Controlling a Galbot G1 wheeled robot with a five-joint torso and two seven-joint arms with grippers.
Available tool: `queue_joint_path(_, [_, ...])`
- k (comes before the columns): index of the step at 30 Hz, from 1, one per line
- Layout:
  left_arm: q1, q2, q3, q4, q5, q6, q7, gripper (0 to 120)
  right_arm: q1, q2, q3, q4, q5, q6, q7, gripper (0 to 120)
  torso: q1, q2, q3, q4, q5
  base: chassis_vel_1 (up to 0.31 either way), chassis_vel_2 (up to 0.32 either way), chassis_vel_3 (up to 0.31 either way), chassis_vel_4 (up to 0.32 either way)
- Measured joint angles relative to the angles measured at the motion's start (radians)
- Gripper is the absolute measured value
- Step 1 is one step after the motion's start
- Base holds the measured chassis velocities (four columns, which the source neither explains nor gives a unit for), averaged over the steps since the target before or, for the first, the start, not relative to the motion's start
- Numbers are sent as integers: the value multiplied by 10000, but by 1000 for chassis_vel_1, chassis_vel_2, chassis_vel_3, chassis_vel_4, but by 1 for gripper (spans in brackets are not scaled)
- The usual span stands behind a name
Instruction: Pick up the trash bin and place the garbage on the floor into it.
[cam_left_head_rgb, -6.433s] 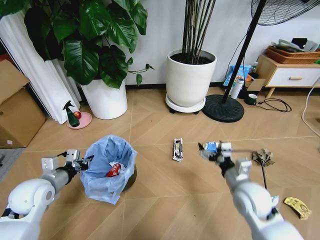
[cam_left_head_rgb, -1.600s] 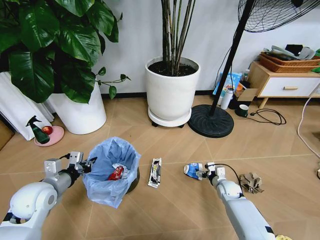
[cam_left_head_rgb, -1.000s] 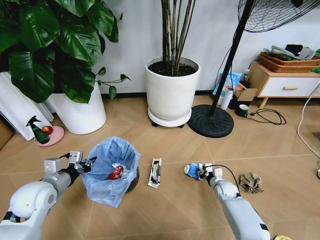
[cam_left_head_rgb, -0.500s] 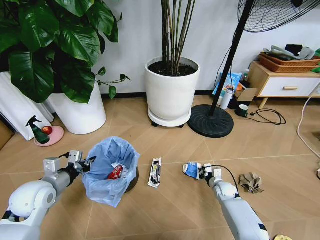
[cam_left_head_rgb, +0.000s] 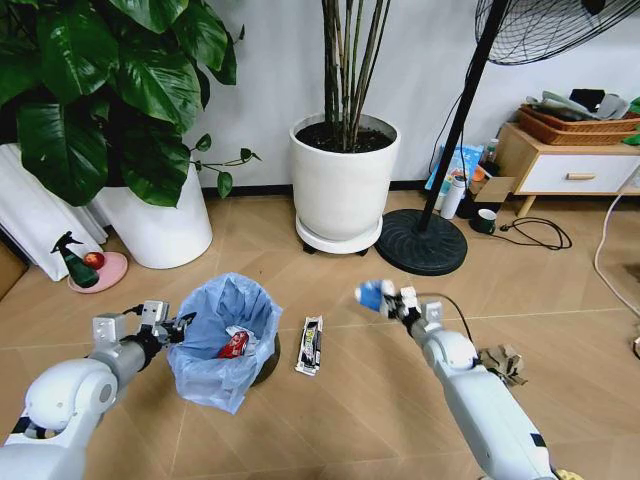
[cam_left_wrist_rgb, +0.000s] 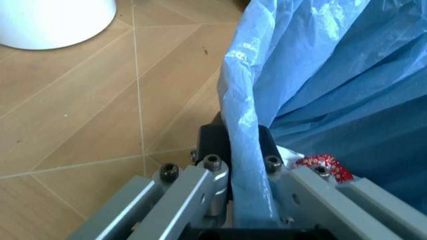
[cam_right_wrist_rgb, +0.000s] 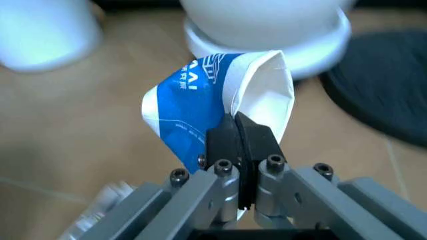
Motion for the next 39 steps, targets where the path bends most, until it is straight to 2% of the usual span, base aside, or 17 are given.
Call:
queue_joint_path(9, [-281, 217, 218, 251, -122, 6, -76, 0, 608, -234, -1035, 1518, 756, -547, 33, 0, 0, 0, 1, -2, 2, 0, 0, 0, 0])
queue_joint_path(13, [-739, 319, 580, 573, -188, 19, -110, 0, 1436, -193, -1881, 2677, 1205, -831, 160, 0, 0, 0, 1, -2, 1, 0, 0, 0, 0])
queue_joint_path(15, [-790, 320, 636, 599, -194, 21, -115, 0, 1538, -163, -2007, 2782, 1256, -839, 185, 0, 0, 1, 0, -1, 2, 0, 0, 0, 0])
queue_joint_path(22, [-1489, 399, 1350, 883, -442, 139, -327, 0, 2315, -51, -3602, 4053, 1911, -1262, 525, 0, 0, 1, 1, -1, 2, 0, 0, 0, 0])
queue_joint_path(28, [-1843, 533, 1521, 1098, -589, 183, -351, 0, 2211, -392, -4305, 4485, 1991, -1382, 542, 0, 0, 1, 1, -2, 2, 0, 0, 0, 0])
queue_joint_path(38, [-2246, 699, 1636, 1367, -725, 220, -317, 0, 2075, -729, -4890, 4310, 1685, -1428, 382, 0, 0, 1, 1, -3, 2, 0, 0, 0, 0])
queue_joint_path(39, [-2311, 699, 1673, 1394, -727, 220, -313, 0, 2117, -694, -4974, 4264, 1665, -1478, 420, 4, 0, 1, 0, -3, 2, 0, 0, 0, 0])
